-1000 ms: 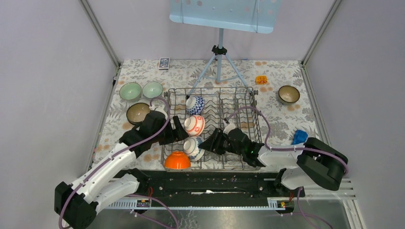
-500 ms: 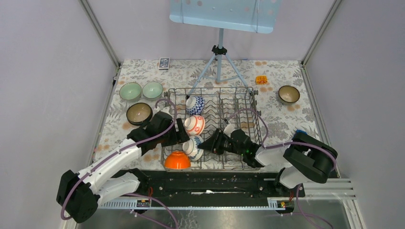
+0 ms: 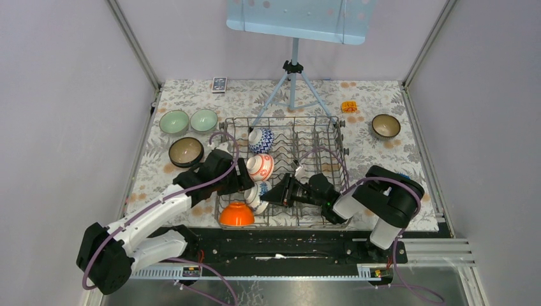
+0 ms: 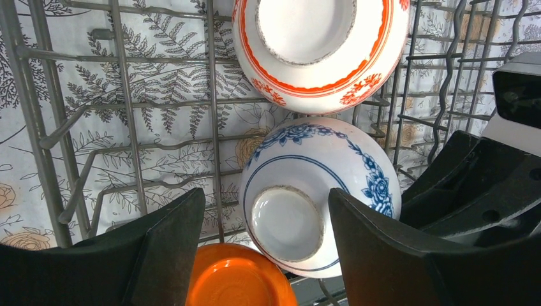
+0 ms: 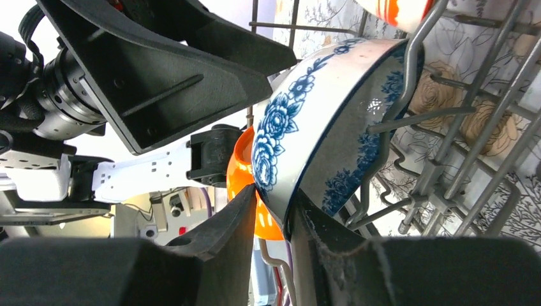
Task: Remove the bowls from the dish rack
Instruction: Pick up the bowl from the dish rack.
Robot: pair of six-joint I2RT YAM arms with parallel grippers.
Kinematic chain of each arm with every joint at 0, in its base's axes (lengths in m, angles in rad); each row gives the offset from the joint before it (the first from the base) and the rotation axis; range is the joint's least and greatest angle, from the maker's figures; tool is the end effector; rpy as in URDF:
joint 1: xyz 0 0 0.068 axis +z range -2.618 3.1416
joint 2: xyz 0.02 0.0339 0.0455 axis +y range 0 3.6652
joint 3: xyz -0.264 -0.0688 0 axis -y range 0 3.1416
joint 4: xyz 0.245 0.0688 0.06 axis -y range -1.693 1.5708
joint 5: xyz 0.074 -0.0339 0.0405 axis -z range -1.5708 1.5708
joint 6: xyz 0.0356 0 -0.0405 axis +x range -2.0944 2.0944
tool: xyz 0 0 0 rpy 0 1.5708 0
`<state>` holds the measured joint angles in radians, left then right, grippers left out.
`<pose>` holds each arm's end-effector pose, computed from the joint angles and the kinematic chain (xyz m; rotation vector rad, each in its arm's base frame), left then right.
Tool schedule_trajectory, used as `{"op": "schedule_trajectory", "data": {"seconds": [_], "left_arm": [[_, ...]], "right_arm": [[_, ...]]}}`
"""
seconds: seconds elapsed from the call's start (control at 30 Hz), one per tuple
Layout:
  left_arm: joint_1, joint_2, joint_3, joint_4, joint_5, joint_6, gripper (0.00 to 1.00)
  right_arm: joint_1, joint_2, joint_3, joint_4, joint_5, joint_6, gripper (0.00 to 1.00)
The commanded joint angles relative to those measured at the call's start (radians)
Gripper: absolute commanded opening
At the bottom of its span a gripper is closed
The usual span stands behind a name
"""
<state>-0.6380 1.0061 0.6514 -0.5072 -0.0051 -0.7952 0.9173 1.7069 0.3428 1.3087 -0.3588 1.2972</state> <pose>0.1613 -0.1194 0.2245 -0.2015 2.5280 -0.6116 0.1554 0.2236 0.1416 0.0409 2.0417 1.8665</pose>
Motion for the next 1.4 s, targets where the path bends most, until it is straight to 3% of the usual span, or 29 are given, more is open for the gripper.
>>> {"op": "schedule_trajectory", "data": {"seconds": [0.0,0.3,0.47,1.37], "left_arm": [[-0.009,0.005,-0.015,0.021,-0.025,-0.008,0.75],[-0.012,-0.005,-0.025,0.019,-0.030,-0.013,0.74],[-0.013,-0.013,-0.024,0.019,-0.032,-0.012,0.74],[-0.014,-0.112,0.042,-0.077,-0.113,-0.027,0.74]], "right_arm": [[-0.006,0.027,0.032,0.137,-0.068,0.021,0.31],[-0.013,0.115,0.033,0.297,-0.078,0.074,0.17],[-0.015,0.174,0.041,0.403,-0.088,0.108,0.00],[-0.023,0.075,0.096,0.393,-0.075,0.006,0.00]]}}
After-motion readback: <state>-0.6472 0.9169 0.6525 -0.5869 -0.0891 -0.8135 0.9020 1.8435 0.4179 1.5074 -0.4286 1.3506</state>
